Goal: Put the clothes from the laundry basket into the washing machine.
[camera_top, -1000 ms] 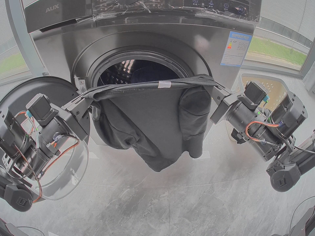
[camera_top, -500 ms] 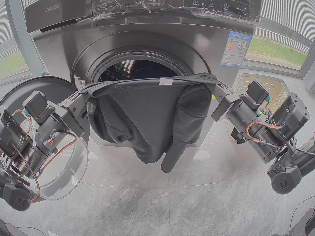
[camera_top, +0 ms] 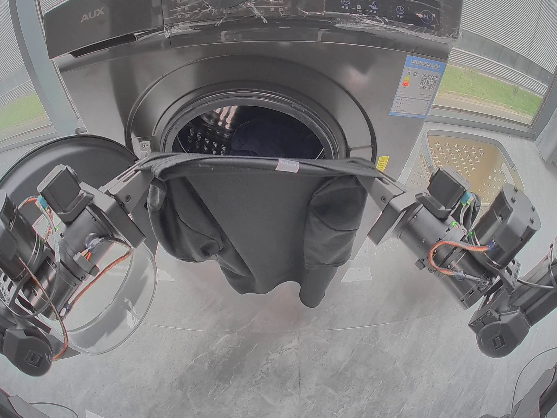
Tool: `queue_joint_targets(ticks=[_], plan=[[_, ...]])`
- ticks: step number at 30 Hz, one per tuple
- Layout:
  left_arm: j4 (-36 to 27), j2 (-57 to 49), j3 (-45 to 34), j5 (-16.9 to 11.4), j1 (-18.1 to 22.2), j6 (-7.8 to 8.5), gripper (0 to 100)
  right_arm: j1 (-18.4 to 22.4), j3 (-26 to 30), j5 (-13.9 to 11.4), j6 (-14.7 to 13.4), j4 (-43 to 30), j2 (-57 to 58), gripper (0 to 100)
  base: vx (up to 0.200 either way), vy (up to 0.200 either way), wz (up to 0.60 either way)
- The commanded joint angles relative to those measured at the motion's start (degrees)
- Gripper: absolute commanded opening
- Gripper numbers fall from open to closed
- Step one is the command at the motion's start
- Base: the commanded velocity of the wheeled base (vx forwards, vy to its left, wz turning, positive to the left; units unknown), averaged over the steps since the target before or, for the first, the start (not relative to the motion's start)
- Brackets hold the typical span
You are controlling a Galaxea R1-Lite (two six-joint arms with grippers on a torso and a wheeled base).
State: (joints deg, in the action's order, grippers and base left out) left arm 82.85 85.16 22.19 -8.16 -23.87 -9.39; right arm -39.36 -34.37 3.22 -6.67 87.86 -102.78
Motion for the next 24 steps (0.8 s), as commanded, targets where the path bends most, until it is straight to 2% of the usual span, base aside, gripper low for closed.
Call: queue_joint_targets(ticks=[1,2,7,13,18,24], plan=[[-0.05,0.09,-1.80,-0.37,0.49,-0.02,0,0.25,2.11,0.74,-0.01,0.03,-1.64,0,0.000,0.000,0.00],[-0.05,0.09,-1.97,-0.37,0.40,0.07,0,0.25,2.11,1.53,-0.10,0.03,-1.64,0,0.000,0.000,0.00],[0.12,-0.26,-2.32,0.07,-0.39,0.25,0,-1.68,-0.35,1.88,-0.19,0.03,-0.93,0,0.000,0.000,0.00],[0.65,1.41,-2.15,-0.46,0.05,0.07,0,-1.86,-0.97,1.09,-0.19,0.21,-0.93,0,0.000,0.000,0.00],[0.47,0.79,-2.50,-0.11,-0.56,0.60,0,-2.38,-2.55,1.53,-0.19,0.65,-0.40,0,0.000,0.000,0.00],[0.56,0.97,-2.32,-1.69,-0.04,0.33,0,-2.38,-3.34,1.44,-0.19,0.65,-0.84,0,0.000,0.000,0.00]])
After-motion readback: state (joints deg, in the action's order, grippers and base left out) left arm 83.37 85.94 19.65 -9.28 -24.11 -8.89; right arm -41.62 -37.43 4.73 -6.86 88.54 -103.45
